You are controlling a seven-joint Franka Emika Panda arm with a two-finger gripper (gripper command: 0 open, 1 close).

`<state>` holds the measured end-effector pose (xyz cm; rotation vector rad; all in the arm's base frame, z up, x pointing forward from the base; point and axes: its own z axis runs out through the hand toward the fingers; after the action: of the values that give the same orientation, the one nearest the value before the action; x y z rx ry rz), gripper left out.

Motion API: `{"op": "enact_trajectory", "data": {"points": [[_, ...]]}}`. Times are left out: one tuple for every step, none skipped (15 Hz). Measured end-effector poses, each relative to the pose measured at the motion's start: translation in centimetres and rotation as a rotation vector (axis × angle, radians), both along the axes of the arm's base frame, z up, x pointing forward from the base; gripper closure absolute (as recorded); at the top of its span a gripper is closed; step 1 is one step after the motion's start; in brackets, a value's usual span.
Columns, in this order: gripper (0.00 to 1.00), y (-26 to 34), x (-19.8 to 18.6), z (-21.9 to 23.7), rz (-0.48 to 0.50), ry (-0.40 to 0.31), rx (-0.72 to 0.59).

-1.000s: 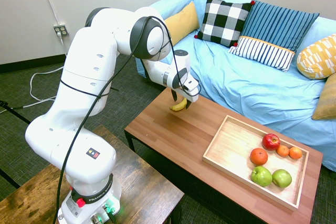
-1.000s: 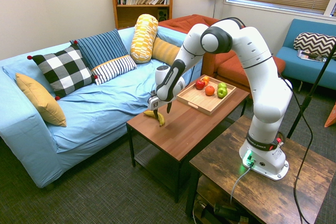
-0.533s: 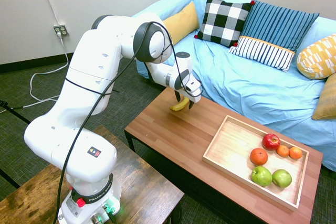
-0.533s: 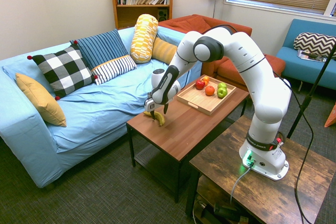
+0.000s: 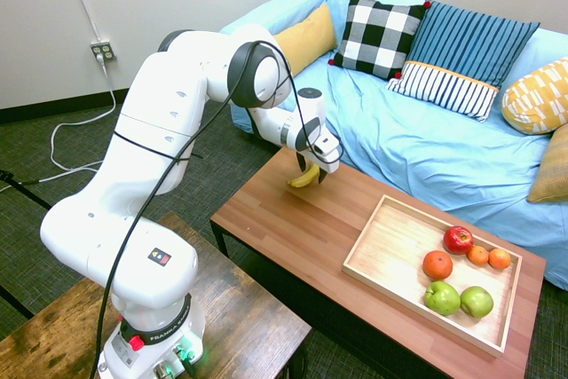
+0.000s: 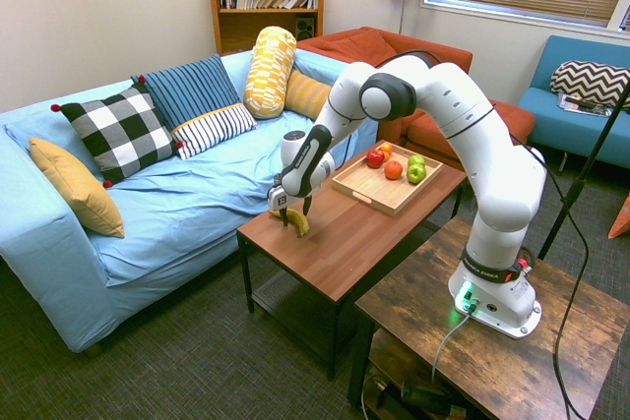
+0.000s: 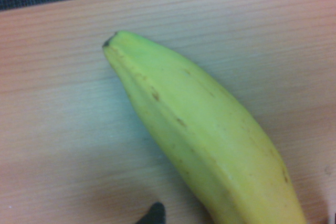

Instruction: Put banana in the tray

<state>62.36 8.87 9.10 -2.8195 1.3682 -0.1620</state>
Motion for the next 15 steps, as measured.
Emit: {"op": "enact_trajectory", "data": {"points": [[1.0, 0.2, 0.0, 0.0, 0.002, 0.0, 0.0], [1.0, 0.4, 0.1, 0.0, 0.004, 0.001, 0.001], [1.0, 0.5, 0.1, 0.0, 0.005, 0.002, 0.001], [1.0, 0.5, 0.1, 0.0, 0.005, 0.005, -0.001], [1.0, 0.4, 0.1, 0.0, 0.004, 0.01, -0.004], [1.0, 0.4, 0.1, 0.0, 0.003, 0.017, -0.005], [1.0, 0.3, 0.1, 0.0, 0.003, 0.02, -0.006], [1.0, 0.3, 0.1, 0.0, 0.002, 0.023, -0.006], [1.0, 0.3, 0.1, 0.0, 0.003, 0.026, -0.007], [1.0, 0.3, 0.1, 0.1, 0.004, 0.03, -0.007], [1.0, 0.2, 0.1, 0.3, 0.003, 0.04, -0.01], [1.0, -0.1, 0.2, 0.9, 0.001, 0.041, -0.012], [1.0, -0.5, 0.3, 2.0, -0.003, 0.033, -0.015], [1.0, -1.3, 0.5, 3.8, -0.007, 0.023, -0.02], [1.0, -2.4, 0.4, 5.8, -0.013, 0.012, -0.027]]}}
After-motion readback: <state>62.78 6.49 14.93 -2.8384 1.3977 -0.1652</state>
